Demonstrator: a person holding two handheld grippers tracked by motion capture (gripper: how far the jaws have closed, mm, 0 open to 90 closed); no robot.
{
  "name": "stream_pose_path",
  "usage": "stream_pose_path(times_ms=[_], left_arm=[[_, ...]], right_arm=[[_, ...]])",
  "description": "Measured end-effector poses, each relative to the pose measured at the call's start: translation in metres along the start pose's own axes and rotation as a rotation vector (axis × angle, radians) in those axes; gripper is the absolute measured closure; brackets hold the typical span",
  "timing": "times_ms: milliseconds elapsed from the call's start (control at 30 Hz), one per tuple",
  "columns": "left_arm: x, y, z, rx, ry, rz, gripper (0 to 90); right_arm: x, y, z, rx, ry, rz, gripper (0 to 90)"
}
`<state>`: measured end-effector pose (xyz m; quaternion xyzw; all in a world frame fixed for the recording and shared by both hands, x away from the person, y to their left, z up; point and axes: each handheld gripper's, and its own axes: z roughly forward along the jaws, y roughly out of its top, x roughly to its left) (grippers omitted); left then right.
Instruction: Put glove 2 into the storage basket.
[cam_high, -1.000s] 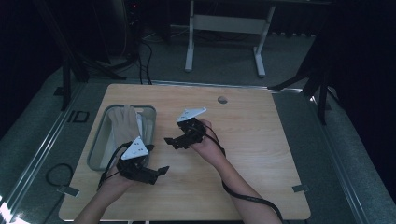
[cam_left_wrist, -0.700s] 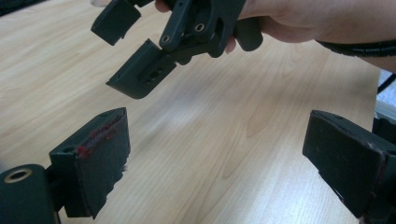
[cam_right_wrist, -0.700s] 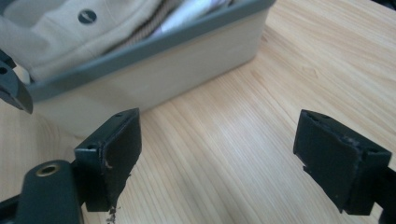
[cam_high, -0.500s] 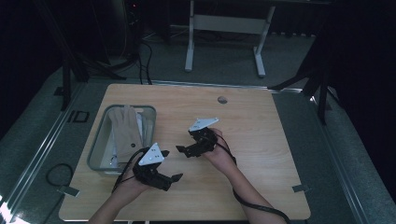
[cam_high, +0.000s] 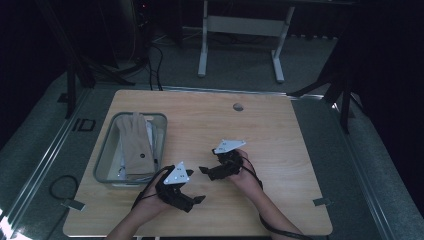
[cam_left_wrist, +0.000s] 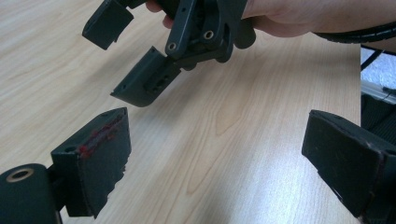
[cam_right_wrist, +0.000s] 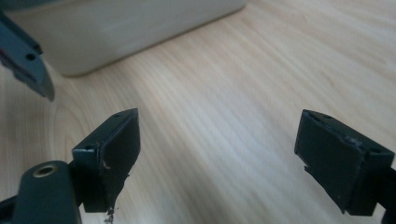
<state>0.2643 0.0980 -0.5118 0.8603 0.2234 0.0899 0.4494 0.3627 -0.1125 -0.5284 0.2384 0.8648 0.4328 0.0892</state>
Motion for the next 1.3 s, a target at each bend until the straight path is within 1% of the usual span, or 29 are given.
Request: stream_pose_path(times_ms=[100,267,300,367,467,567,600,667,733,800,900,1033,1133,1167,1200,1300], left_arm=[[-0.001,-0.002,0.008,-0.001,-0.023,-0.013,8.2],[-0.002,-0.004,0.021,0.011,-0.048,-0.008,8.2],[-0.002,-0.004,0.022,0.007,-0.055,-0.007,8.2],[0.0,-0.006,0.026,-0.001,-0.068,-0.017,8.2],[0.003,-0.009,0.032,-0.004,-0.069,-0.025,8.2],[0.003,-0.012,0.037,0.004,-0.071,-0.019,8.2],[0.002,-0.012,0.038,0.004,-0.072,-0.016,8.2],[0.001,-0.013,0.04,0.008,-0.075,-0.006,8.2],[0.0,-0.015,0.041,0.001,-0.083,0.0,8.2],[0.0,-0.016,0.042,-0.02,-0.091,-0.001,8.2],[0.001,-0.017,0.042,-0.025,-0.095,-0.004,8.1],[0.002,-0.019,0.042,-0.031,-0.092,-0.014,8.2],[0.002,-0.02,0.042,-0.033,-0.09,-0.012,8.2],[0.001,-0.021,0.043,-0.032,-0.1,-0.019,8.2],[0.001,-0.022,0.044,-0.026,-0.107,-0.017,8.1],[0.0,-0.021,0.044,-0.03,-0.109,-0.01,8.1]], right_arm=[[0.001,-0.009,-0.003,0.013,-0.006,0.005,14.1],[-0.001,-0.022,-0.009,0.026,-0.019,-0.002,14.0],[-0.002,-0.024,-0.01,0.029,-0.029,-0.005,14.0],[-0.003,-0.03,-0.012,0.027,-0.025,0.005,14.0],[-0.004,-0.037,-0.016,0.026,-0.028,0.005,14.0],[-0.004,-0.043,-0.02,0.024,-0.03,0.013,13.9],[-0.005,-0.045,-0.021,0.022,-0.03,0.021,13.8],[-0.005,-0.047,-0.023,0.018,-0.037,0.022,13.7],[-0.006,-0.05,-0.025,0.006,-0.031,0.037,13.1],[-0.006,-0.053,-0.027,-0.016,-0.039,0.033,12.7],[-0.006,-0.057,-0.03,-0.034,-0.045,0.042,12.7],[-0.008,-0.061,-0.03,-0.025,-0.055,0.053,12.9],[-0.008,-0.061,-0.03,-0.034,-0.052,0.061,12.8],[-0.008,-0.06,-0.03,-0.038,-0.049,0.059,12.8],[-0.008,-0.059,-0.031,-0.038,-0.054,0.053,12.8],[-0.009,-0.059,-0.031,-0.031,-0.059,0.052,12.8]])
